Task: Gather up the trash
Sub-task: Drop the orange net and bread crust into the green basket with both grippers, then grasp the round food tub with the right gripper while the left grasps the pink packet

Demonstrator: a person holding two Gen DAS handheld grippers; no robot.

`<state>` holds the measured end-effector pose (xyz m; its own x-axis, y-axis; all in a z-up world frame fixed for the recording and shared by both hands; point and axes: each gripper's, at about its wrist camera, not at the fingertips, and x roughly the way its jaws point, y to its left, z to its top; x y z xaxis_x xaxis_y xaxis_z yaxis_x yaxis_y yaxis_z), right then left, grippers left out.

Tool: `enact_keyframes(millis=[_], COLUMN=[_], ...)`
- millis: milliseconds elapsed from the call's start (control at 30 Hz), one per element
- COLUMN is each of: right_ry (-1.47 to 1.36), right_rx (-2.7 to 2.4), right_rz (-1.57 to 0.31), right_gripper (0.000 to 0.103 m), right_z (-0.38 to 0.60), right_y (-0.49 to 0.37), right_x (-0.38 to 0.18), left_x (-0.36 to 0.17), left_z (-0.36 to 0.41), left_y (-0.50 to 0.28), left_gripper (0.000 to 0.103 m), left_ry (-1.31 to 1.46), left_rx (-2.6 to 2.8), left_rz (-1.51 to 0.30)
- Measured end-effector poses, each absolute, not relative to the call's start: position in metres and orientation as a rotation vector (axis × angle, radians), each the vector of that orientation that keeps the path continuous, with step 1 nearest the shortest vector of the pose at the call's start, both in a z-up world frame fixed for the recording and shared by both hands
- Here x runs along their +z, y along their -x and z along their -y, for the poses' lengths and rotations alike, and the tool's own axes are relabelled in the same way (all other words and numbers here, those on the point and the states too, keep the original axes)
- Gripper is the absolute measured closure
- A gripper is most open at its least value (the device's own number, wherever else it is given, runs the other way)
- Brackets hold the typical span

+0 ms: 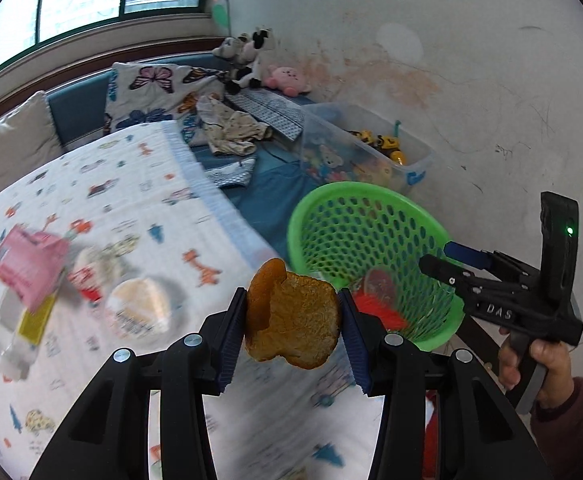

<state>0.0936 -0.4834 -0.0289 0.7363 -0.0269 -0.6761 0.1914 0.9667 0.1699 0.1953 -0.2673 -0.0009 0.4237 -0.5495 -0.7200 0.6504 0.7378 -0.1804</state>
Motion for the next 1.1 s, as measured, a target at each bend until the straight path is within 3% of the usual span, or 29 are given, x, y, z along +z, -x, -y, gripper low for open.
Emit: enact_keyframes(millis=[600, 700, 733, 867, 1100], right_ry=[-0.265, -0.263, -0.265, -0.273, -0.265], right_rx=[-0.214, -0.220, -0.221, -0.221, -0.203], right_rz=[-0.685, -0.686, -0.687, -0.690, -0.686], right_gripper=[0.029, 0.029, 0.029, 0.029, 0.029], right_z=[0.525, 0.526, 0.526, 0.526, 0.514], right_y=[-0.050, -0.047, -0.046, -0.046, -0.046], right_x=[-0.020, -0.022, -0.023, -0.026, -0.023], left_x=[-0.030, -0.035, -0.036, -0.034, -0.027], left_z=[0.367, 0.374, 0.374, 0.372, 0.346], left_y=[-0.207, -0.209, -0.210, -0.210, -0.207], left_gripper=[0.059, 0.049, 0.040, 0.029, 0.028], left_ry=[-0.174, -0.173, -0.166, -0.154, -0.132], left_rx=[-0.821, -0.814, -0.812, -0.813, -0.793], left_rz=[-0.936, -0.942, -0.942, -0.925, -0.909])
